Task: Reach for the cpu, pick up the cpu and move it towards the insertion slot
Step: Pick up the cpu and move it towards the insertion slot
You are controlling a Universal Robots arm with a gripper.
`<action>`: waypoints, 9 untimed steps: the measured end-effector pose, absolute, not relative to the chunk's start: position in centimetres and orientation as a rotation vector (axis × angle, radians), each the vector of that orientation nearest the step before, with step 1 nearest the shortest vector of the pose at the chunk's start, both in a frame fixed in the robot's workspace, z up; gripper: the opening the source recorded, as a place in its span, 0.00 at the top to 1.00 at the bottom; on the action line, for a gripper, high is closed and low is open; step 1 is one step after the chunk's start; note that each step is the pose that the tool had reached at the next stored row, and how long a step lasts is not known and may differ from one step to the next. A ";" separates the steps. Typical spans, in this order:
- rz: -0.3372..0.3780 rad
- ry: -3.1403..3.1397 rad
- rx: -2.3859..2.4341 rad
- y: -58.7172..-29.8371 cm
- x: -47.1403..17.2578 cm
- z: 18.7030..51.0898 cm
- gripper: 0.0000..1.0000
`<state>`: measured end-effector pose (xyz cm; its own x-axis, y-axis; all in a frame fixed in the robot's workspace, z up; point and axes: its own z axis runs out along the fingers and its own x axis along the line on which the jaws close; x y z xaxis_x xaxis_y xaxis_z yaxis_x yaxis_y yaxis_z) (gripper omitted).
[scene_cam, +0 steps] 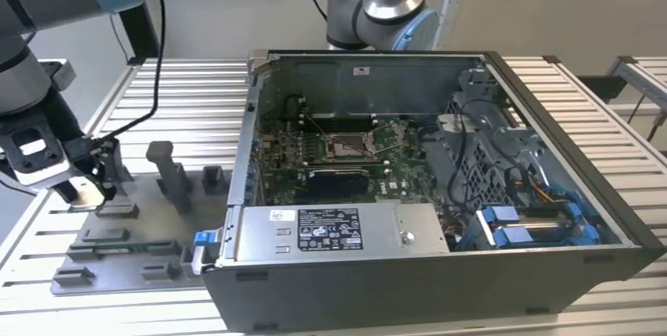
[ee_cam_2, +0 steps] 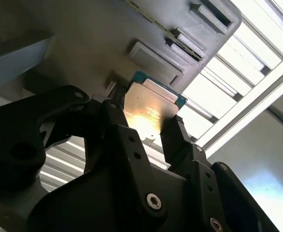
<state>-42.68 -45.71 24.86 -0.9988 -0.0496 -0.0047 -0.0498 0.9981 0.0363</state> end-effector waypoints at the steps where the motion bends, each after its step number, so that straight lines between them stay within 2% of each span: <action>1: 0.057 3.136 -0.078 -45.7 -42.7 25.1 1.00; 9: 0.057 3.136 -0.078 -45.7 -42.7 26.7 1.00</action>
<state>-42.68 -45.71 26.73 -0.9988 -0.0496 -0.0045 -0.0498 0.9981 0.0361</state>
